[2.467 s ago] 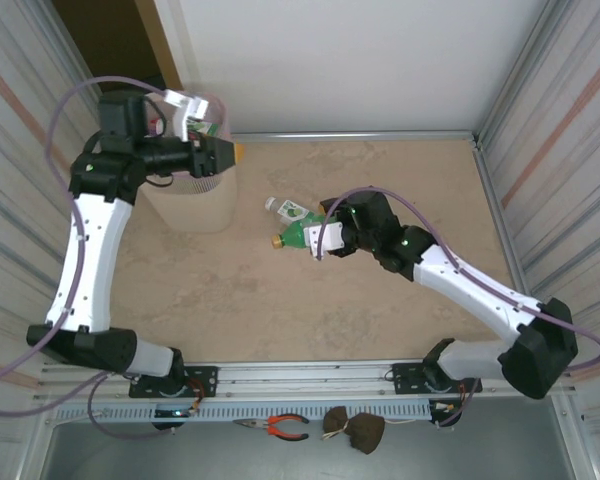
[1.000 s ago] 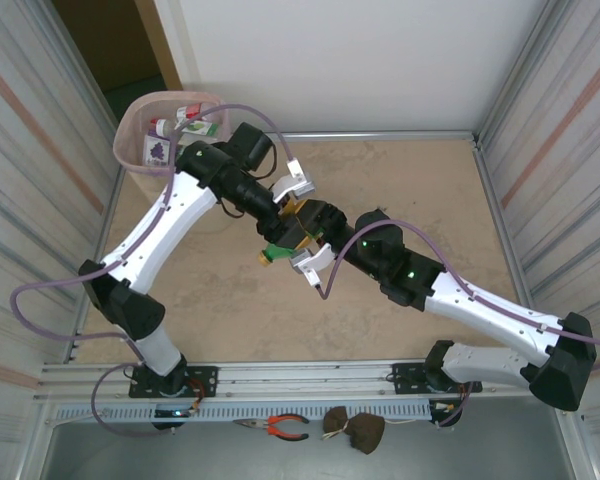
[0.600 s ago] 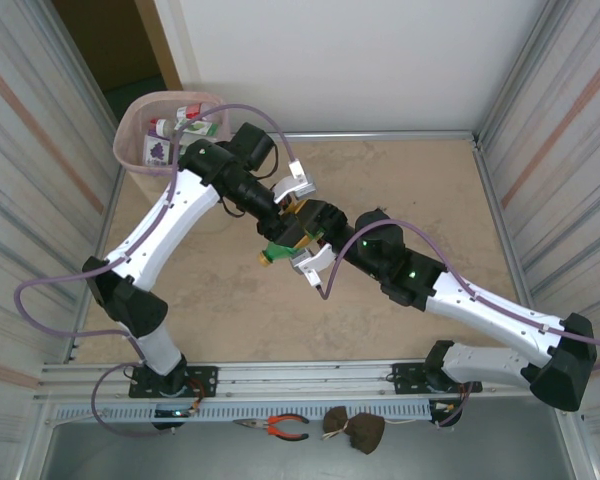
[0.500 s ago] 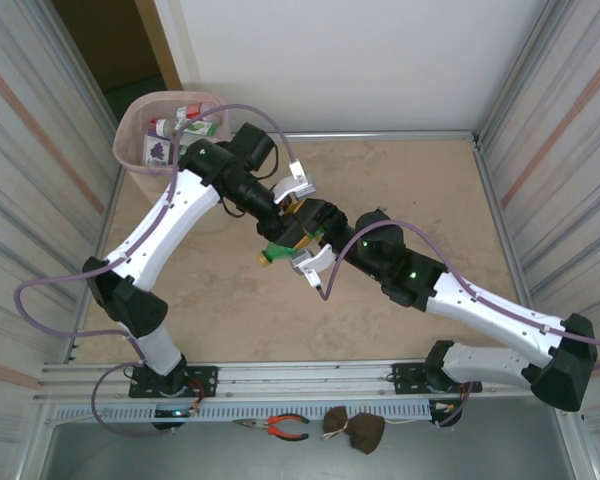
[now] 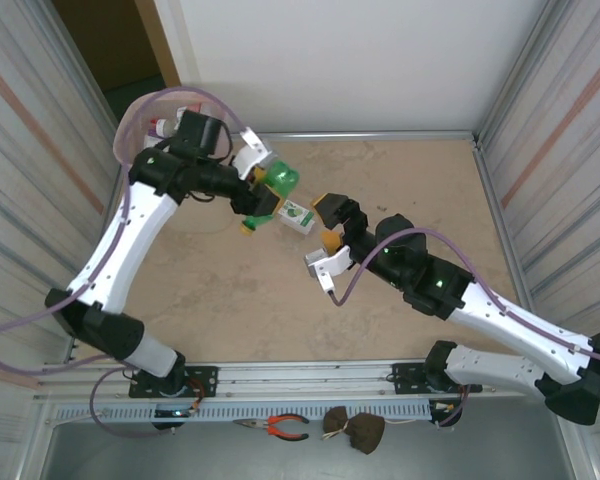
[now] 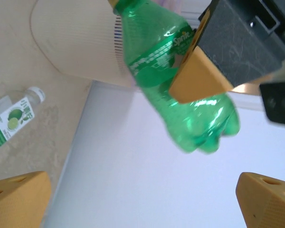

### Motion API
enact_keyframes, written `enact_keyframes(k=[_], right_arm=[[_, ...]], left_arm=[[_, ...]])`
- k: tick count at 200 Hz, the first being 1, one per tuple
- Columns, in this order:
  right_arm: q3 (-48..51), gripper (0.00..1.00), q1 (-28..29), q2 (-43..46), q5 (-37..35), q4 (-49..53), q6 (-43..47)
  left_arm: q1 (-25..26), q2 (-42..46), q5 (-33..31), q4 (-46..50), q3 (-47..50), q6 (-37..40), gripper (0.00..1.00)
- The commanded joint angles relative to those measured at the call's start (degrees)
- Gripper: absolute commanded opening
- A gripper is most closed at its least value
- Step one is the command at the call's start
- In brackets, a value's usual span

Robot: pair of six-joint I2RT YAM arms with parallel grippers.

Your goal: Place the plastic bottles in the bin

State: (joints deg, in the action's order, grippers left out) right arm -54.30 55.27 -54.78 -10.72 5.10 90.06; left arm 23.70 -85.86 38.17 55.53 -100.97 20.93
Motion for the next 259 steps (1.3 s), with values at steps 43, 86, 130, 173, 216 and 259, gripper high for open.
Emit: enact_keyframes(k=[43,86,130,173,216,259], right_arm=[[-0.1,0.99,-0.9,3.3,-0.7,2.4,-14.6],[0.7,0.99,-1.2,4.1,-1.1,1.8,-16.8],[1.7,0.99,-1.3,4.3,-1.2,1.9,-18.5],[2.3,0.99,-2.2,3.9,-1.4,2.2,-19.2],[2.7,0.99,-4.0,3.8,0.0,3.1,-20.6],[2.6,0.99,-6.2,3.6,1.1,4.5,-21.1]], left_arm=[[-13.8,7.9,-4.9,-39.6,9.3,-10.1,0.49],[-20.8,2.8,-13.5,-55.2,7.8,-14.7,0.50],[-24.4,-4.0,-25.2,-68.8,7.9,-16.9,0.49],[-23.8,-8.9,-38.3,-82.1,11.6,-15.2,0.46],[-24.1,-14.1,-46.7,-86.9,10.1,-13.7,0.47],[-24.4,-19.8,-50.7,-88.9,6.9,-13.3,0.46]])
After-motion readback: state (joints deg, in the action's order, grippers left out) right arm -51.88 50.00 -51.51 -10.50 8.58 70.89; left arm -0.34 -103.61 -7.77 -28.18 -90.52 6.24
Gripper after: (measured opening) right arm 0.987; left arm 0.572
